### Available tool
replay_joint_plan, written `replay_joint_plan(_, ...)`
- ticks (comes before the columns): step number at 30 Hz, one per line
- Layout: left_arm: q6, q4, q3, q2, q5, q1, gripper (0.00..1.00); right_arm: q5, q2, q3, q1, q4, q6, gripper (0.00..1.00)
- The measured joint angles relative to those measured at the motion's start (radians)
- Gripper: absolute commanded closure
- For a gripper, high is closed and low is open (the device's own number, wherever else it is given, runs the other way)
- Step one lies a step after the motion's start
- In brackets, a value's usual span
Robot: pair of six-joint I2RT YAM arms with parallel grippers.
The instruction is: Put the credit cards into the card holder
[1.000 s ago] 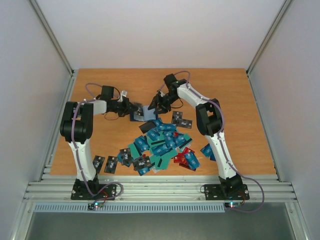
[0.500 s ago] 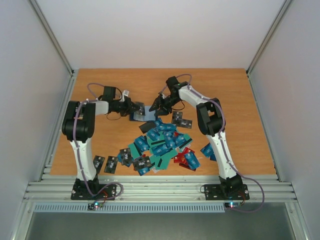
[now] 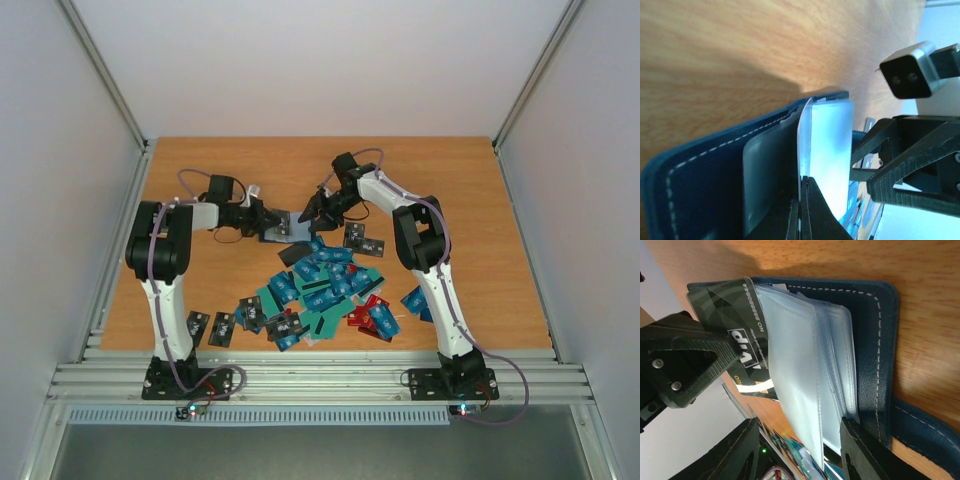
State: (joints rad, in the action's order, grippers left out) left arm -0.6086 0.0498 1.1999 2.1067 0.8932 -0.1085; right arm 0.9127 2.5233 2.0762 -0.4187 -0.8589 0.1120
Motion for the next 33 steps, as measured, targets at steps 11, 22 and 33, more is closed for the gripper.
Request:
replay_joint_plan(11,0.043,0.154,0.009,-0.039,-0.039,-0.01,1.0,0.001,0.0,0.0,0.0,0.015,0.019,0.54)
replay_joint_plan(22,0.066,0.239,0.067,-0.009,-0.01,-0.011,1.0,0.005,0.0,0.0,0.0,0.021,0.024,0.54)
replay_joint_plan(33,0.063,0.256,0.112,0.03,0.026,-0.011,1.0,0.008,0.001,0.0,0.0,0.023,0.026,0.54)
